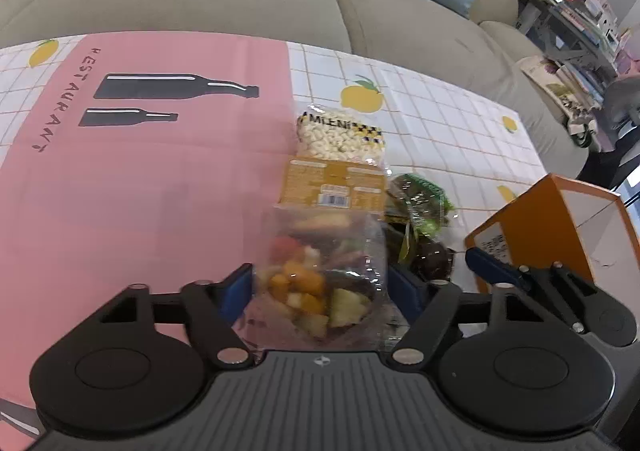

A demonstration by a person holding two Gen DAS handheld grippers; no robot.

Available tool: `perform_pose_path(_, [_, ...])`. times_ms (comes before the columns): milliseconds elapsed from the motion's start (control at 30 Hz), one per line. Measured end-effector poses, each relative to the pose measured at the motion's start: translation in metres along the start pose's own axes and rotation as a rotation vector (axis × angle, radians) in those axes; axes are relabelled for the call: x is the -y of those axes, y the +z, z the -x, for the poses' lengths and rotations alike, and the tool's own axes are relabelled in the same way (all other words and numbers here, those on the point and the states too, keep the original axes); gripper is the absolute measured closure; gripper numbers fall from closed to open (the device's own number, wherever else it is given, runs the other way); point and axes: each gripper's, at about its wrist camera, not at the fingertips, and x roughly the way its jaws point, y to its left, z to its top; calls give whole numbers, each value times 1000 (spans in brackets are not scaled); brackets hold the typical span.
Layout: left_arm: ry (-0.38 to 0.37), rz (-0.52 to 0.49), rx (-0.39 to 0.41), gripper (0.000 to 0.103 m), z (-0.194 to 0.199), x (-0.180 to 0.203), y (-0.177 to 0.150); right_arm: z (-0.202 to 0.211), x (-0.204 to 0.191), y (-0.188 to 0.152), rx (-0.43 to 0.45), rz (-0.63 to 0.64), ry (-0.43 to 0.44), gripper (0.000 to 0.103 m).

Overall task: Organize snacks
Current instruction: 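Grasp the fruit-mix bag with the left tool while the right tool grasps the green-wrapped snack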

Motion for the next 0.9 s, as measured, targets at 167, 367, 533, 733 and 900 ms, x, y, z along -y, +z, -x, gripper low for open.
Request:
perform_pose_path(167, [4, -2, 9, 32, 3, -3, -1, -9, -2, 0, -11, -12, 13, 48])
perform_pose_path(367, [47, 31, -2, 32, 18, -19, -9, -25, 6, 2, -44, -78, 13, 42])
perform_pose_path(533, [105, 12, -23, 32, 27, -26, -19, -31, 10, 4, -39, -109, 37, 44])
perform_pose_path(733, [103, 29, -53, 25, 20, -30, -22, -22, 6, 6, -21, -71, 54, 67])
perform_pose_path(900, [80, 35, -45, 31, 18, -32, -20, -16, 7, 5, -27, -72, 72, 73])
